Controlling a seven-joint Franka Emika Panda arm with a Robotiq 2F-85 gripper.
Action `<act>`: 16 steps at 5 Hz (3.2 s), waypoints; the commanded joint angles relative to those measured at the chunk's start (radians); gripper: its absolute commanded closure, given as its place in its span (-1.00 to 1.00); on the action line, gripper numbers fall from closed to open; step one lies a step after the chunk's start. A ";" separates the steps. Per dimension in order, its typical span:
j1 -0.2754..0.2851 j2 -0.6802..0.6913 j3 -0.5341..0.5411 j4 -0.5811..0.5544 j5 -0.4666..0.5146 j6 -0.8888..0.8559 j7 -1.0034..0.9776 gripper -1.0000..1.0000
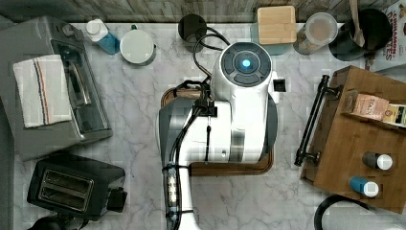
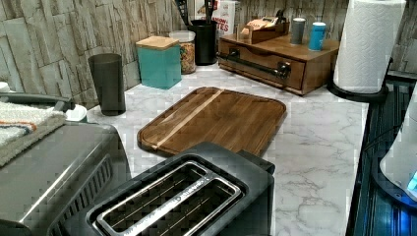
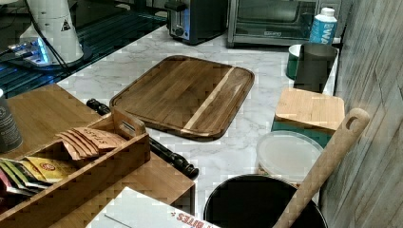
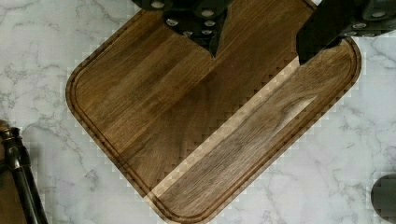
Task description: Open the drawer.
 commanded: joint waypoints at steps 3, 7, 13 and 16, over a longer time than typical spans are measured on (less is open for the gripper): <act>-0.015 -0.001 -0.017 -0.087 -0.065 0.136 -0.053 -1.00; -0.184 0.162 -0.109 -0.032 -0.084 0.361 -0.503 -1.00; -0.168 0.208 -0.160 -0.120 -0.249 0.530 -0.540 -1.00; -0.203 0.248 -0.236 -0.109 -0.309 0.538 -0.576 -1.00</act>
